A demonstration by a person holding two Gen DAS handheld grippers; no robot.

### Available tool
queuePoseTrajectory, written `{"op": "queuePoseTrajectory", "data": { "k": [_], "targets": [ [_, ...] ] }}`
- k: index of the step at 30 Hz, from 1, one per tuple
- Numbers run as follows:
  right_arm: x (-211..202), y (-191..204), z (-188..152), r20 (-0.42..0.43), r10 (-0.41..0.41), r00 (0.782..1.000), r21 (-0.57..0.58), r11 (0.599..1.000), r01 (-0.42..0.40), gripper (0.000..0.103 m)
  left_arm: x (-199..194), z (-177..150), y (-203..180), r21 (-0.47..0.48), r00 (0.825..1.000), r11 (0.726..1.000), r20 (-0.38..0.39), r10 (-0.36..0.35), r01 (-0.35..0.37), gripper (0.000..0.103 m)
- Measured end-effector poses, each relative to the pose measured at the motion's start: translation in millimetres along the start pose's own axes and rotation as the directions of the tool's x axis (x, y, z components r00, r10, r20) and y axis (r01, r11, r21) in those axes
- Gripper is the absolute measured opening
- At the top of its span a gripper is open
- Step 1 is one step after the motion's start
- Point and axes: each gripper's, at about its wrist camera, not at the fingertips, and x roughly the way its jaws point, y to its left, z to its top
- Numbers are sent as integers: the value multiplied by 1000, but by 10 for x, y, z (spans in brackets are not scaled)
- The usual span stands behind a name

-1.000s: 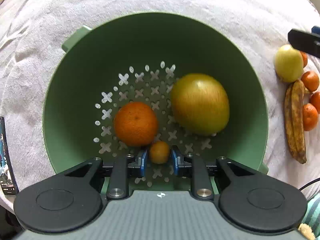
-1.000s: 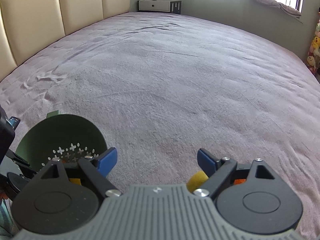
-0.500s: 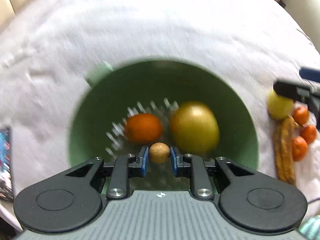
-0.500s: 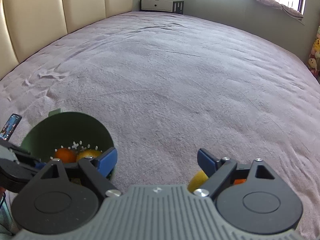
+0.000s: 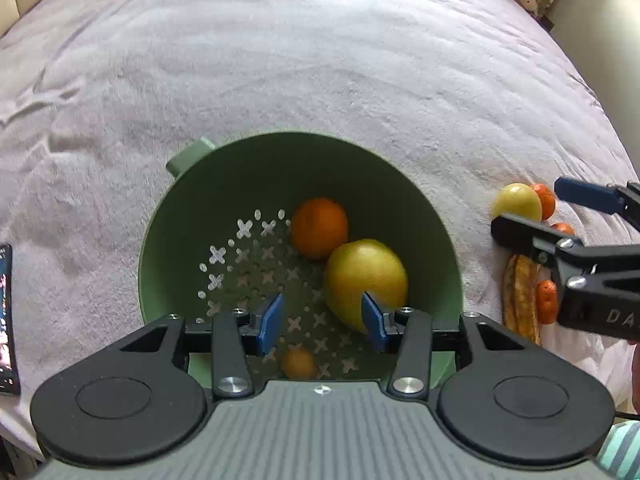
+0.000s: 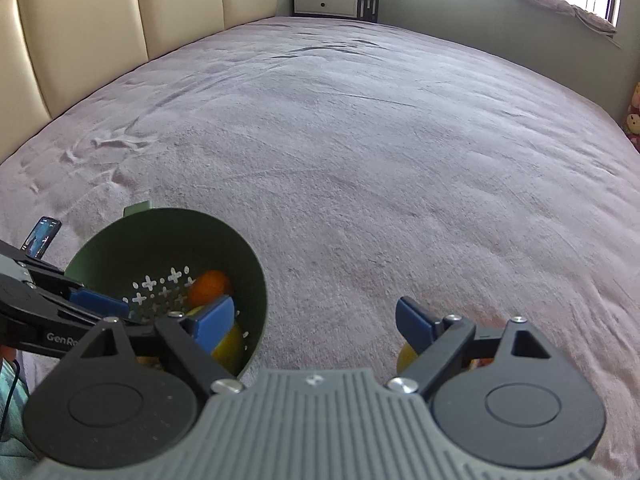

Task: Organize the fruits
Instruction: 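Lift both open tools away from the colander, then grasp a mandarin with the left tool while the right tool grasps another mandarin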

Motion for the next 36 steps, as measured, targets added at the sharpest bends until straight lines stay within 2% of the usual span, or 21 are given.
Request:
{"op": "queuePoseTrajectory", "data": {
  "k": [6,11,19,24,26,29,33,36],
  "targets": [
    [-128,-31,-161,-28,-48,998,39,998,49,86,-176,-39,-164,64,996,997,82,-36,31,54],
    [-299,-148,-368,-29,-108,994,107,988,110,90,-349,-79,-430,155,983,986,160,-91,66,54],
    [-612,-491,-727,-39,-229,973,287,930,230,89,-450,-201,-927,316,958,945,233,-168,88,54],
    [-734,-720,-963,-57,-285,957,401,871,283,79,-411,-295,-1220,402,945,909,243,-217,106,54],
    [-757,-781,-1043,-66,-302,951,428,853,300,78,-373,-342,-1311,432,944,896,240,-228,106,54],
    [-762,-839,-1119,-60,-313,948,439,845,307,66,-309,-396,-1433,464,939,878,237,-249,116,54],
    [-738,-912,-1204,-60,-342,938,443,833,332,61,-204,-454,-1583,500,932,855,229,-282,136,54],
    [-694,-1016,-1266,-69,-338,939,468,820,330,56,-85,-508,-1708,531,931,836,217,-294,140,54]
  ]
}}
